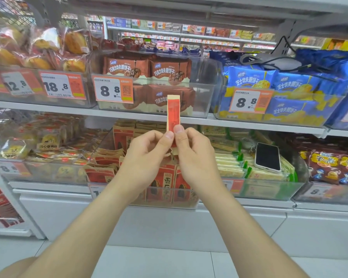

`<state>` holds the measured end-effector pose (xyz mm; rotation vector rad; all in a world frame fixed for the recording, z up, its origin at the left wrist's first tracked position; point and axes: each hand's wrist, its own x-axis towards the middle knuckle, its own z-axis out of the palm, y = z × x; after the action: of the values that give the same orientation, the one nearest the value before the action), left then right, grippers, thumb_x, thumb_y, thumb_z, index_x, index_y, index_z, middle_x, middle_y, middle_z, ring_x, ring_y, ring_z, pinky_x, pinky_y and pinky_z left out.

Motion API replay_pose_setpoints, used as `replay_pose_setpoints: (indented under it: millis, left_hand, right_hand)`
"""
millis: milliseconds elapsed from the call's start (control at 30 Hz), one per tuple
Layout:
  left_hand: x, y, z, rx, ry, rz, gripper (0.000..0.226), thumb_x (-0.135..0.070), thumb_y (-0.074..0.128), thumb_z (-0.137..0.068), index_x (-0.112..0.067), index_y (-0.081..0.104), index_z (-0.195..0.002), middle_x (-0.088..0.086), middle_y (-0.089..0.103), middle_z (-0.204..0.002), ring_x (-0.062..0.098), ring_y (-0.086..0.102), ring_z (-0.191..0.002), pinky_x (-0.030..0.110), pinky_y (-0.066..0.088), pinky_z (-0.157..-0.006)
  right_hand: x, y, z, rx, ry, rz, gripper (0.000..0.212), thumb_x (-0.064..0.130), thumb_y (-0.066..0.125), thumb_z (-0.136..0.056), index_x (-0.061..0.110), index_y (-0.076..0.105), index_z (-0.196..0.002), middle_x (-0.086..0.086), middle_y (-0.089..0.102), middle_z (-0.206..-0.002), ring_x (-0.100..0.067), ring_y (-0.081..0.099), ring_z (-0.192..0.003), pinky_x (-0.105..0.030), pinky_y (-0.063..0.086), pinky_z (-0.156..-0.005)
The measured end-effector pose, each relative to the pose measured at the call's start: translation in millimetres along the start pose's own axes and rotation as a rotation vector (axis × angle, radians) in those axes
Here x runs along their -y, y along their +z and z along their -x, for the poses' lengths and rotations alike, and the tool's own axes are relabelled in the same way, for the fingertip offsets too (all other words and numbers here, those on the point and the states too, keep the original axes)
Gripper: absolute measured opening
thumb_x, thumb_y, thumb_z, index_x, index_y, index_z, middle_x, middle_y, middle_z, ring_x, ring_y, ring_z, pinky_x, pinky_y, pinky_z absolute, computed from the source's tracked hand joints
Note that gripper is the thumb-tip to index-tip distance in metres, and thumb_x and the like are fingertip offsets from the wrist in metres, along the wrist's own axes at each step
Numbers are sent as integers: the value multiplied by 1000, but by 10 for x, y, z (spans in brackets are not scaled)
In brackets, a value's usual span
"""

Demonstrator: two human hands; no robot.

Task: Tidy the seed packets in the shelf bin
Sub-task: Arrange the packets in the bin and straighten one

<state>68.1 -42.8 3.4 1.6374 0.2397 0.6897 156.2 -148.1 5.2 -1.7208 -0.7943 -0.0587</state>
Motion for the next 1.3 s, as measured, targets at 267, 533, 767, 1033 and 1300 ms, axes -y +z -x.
replay_pose_setpoints:
  millis: [267,533,767,1033,1300]
  left_hand:
    - [46,1,-7,63,78,-45,46,-54,53,-107,-12,72,-105,32,63,-102,54,62,-99,72,55,-98]
    - [50,-21,31,47,20,31,35,-32,59,-109,-3,77,-104,25,75,-108,34,75,-107,41,65,-93]
    - [-36,-55,64,-25,-82,137,24,-22,63,-108,-15,59,-130,9,80,-113,25,79,-107,39,67,-88]
    - [-94,-41,85,65,-206,536,36,-19,44,-116,-21,50,-151,16,72,-137,36,73,-123,56,59,-105]
    - [-38,7,94,-168,-315,542,35,-28,40,-118,-10,65,-134,12,81,-116,24,80,-106,36,68,-82]
  right_hand:
    - [-35,-38,-31,-131,-170,101,41,40,54,-109,12,71,-84,0,69,-78,-20,61,-77,-42,49,-73]
    - [-17,-114,-82,-53,-152,96,45,29,57,-111,35,54,-66,20,58,-59,-3,52,-61,-16,32,-56]
    - [-33,-166,-97,168,2,-220,45,28,52,-114,3,78,-87,-1,80,-89,-16,72,-80,-31,57,-72]
    - [-105,-142,-63,282,-56,-123,10,32,89,-88,25,83,-86,10,67,-141,1,57,-136,-46,55,-107]
    - [-38,-119,-61,116,278,-164,69,24,96,-79,29,57,-135,6,65,-123,-10,70,-108,-32,61,-90]
